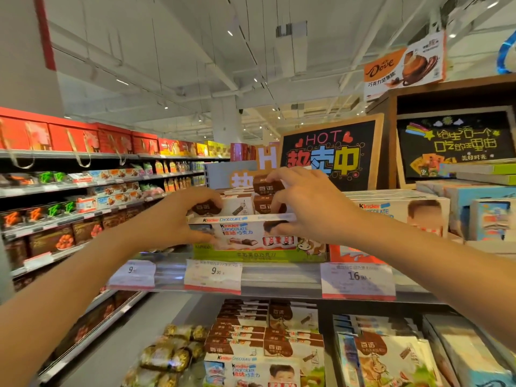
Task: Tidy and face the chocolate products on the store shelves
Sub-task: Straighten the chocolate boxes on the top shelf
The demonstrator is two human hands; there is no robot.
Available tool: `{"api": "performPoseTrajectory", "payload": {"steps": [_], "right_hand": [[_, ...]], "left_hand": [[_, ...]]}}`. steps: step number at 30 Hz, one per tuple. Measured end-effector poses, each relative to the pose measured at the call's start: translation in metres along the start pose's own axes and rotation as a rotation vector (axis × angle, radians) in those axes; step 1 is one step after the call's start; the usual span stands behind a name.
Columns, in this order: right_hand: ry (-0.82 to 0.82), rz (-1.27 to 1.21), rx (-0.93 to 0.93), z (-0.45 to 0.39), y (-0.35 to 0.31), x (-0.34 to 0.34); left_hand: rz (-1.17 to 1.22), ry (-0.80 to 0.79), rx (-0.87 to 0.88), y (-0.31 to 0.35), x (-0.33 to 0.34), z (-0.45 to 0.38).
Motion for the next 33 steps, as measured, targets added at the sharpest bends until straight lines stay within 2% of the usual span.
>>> {"api": "performPoseTrajectory", "payload": {"steps": [5,10,13,19,23,26,29,33], "right_hand": [[-0.046,-0.212,0.015,0.002,0.003,0.003],[0.091,-0.48,0.101,0.001,0.019,-0.029],[0.104,-0.552,0.13,-0.001,0.03,-0.049],[0.036,-0.75,0.281,0.01,0.071,-0.081],[0.075,-0.796,0.363,0.027,0.106,-0.098],[0.106,-0.781,0.418,0.045,0.133,-0.107],[0.094,-0.759,0.471,0.062,0.153,-0.107],[0.078,-0.705,0.535,0.077,0.169,-0.101]], "left_hand": [[0.056,0.035,-0.013,-0.005,0.002,-0.006],[0.167,0.018,-0.041,-0.01,0.001,-0.005],[0.143,0.019,-0.047,-0.005,-0.002,-0.006],[0.027,0.068,0.065,0.035,-0.001,-0.024],[-0.05,0.017,0.068,0.042,0.009,-0.045],[0.003,-0.077,0.032,0.046,0.026,-0.061],[0.012,-0.16,0.072,0.061,0.042,-0.077],[-0.034,-0.186,0.091,0.072,0.051,-0.095]]}}
Point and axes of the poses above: each hand's wrist, its own z-axis away from the middle knuckle, its own x-axis out of the palm, y = z × x, the point moved 8 cm from there along -z, towards the middle knuckle, and after that the axes turned 13 degrees about x, right-handed, at the moved point
